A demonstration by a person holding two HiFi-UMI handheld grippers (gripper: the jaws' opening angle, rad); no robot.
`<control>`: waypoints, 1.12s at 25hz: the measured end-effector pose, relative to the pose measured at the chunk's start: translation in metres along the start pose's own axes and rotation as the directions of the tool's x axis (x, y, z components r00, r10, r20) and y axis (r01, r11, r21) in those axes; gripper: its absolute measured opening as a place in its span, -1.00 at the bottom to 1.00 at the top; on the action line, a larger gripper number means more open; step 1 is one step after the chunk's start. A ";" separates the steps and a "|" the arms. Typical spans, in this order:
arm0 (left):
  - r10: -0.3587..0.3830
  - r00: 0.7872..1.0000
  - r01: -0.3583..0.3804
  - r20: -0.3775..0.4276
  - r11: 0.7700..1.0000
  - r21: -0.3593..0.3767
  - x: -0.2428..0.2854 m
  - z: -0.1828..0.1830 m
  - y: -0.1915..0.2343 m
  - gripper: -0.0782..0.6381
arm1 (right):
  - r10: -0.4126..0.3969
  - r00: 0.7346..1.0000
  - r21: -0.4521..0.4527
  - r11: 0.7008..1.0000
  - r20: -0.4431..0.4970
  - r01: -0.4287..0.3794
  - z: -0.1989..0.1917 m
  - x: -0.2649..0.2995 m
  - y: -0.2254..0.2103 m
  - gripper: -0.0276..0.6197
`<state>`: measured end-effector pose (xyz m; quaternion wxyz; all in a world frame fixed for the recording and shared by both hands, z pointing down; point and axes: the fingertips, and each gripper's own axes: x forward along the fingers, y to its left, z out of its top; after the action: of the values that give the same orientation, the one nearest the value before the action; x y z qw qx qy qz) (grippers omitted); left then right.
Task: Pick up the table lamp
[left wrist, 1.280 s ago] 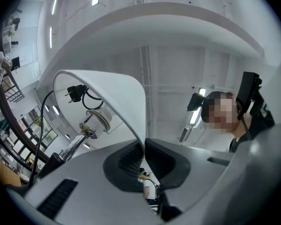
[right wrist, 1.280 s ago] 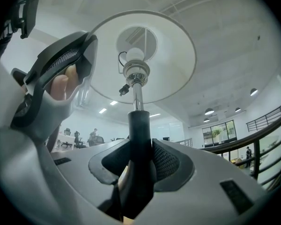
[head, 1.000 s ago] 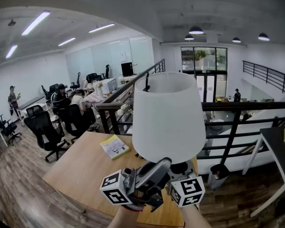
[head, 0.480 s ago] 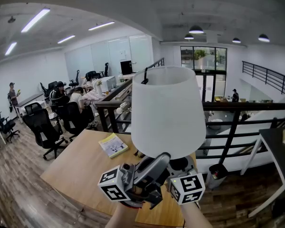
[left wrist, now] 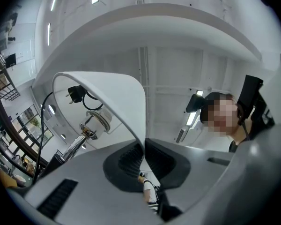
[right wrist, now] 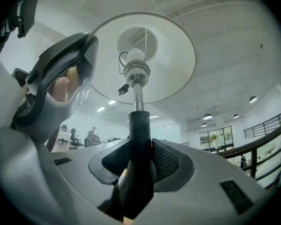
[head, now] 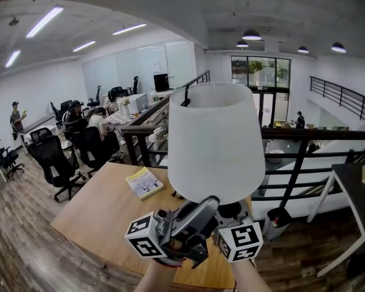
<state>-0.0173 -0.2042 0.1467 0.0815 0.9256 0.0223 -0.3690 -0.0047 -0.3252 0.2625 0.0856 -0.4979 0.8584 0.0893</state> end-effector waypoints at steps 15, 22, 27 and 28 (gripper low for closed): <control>0.004 1.000 -0.004 0.007 1.000 -0.021 -0.007 -0.001 0.010 -0.73 | 0.000 1.000 -0.006 1.000 -0.011 0.000 -0.010 0.007 -0.001 -0.45; 0.004 1.000 -0.004 0.009 1.000 -0.029 -0.009 -0.001 0.019 -0.73 | -0.002 1.000 -0.009 1.000 -0.008 0.001 -0.013 0.015 -0.005 -0.45; 0.004 1.000 -0.003 0.009 0.999 -0.033 -0.011 -0.002 0.024 -0.73 | 0.001 1.000 -0.009 1.000 -0.011 -0.001 -0.017 0.019 -0.006 -0.44; 0.003 1.000 -0.003 0.009 0.999 -0.034 -0.011 -0.001 0.026 -0.73 | 0.000 1.000 -0.009 1.000 -0.011 0.000 -0.018 0.020 -0.007 -0.45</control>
<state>-0.0220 -0.2290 0.1590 0.0979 0.9224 0.0269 -0.3726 -0.0095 -0.3494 0.2745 0.0786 -0.4990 0.8583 0.0905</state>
